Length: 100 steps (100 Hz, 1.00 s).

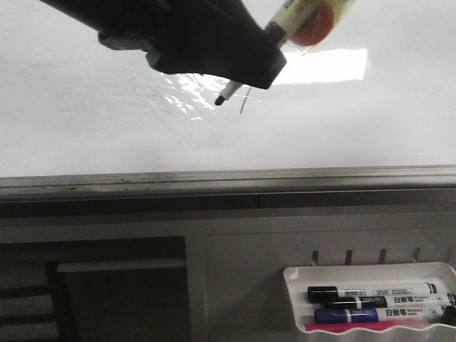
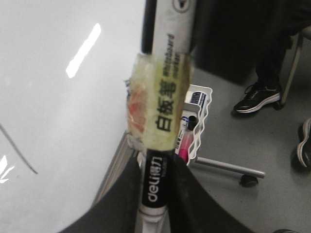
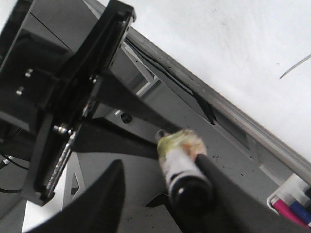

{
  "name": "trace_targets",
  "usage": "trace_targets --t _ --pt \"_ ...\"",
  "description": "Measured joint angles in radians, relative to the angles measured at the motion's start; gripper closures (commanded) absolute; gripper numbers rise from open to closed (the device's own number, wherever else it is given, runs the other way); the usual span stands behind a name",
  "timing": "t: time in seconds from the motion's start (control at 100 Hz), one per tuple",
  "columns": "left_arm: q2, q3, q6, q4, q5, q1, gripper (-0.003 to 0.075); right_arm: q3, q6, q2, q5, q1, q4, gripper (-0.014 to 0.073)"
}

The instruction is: Write number 7 on whiteboard

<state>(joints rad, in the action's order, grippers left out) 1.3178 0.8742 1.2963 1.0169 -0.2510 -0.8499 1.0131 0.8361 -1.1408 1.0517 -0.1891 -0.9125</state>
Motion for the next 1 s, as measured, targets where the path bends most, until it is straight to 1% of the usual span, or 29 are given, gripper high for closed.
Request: trace_targets --t 0.03,0.16,0.23,0.37,0.49,0.58,0.73,0.88,1.0 --pt "-0.002 0.000 -0.003 0.004 0.014 0.000 0.0741 0.002 0.000 0.000 0.002 0.000 0.000 0.0081" --pt "-0.036 0.000 -0.023 0.057 0.096 0.009 0.0741 0.002 0.000 0.023 0.000 0.019 0.022 0.0083" --pt "-0.070 -0.006 -0.034 0.118 0.146 0.029 0.0741 0.002 0.000 0.058 -0.013 0.041 0.078 0.0083" --pt "-0.147 -0.059 -0.039 0.316 0.266 0.076 0.0741 -0.007 -0.042 0.140 -0.051 0.103 0.198 0.0083" --pt "-0.186 -0.122 -0.044 0.506 0.372 0.108 0.0741 -0.050 -0.064 0.208 -0.080 0.144 0.222 0.0083" --pt "-0.185 -0.160 -0.045 0.572 0.435 0.132 0.0741 -0.090 -0.071 0.249 -0.095 0.151 0.215 0.0083" --pt "-0.124 -0.160 -0.046 0.605 0.449 0.193 0.0741 -0.133 -0.072 0.284 -0.107 0.151 0.207 0.0083" --pt "-0.034 -0.113 -0.046 0.616 0.370 0.271 0.0741 -0.137 -0.072 0.289 -0.121 0.151 0.195 0.0083" --pt "0.036 -0.074 -0.046 0.652 0.334 0.308 0.0741 -0.137 -0.072 0.289 -0.125 0.151 0.192 0.0083"
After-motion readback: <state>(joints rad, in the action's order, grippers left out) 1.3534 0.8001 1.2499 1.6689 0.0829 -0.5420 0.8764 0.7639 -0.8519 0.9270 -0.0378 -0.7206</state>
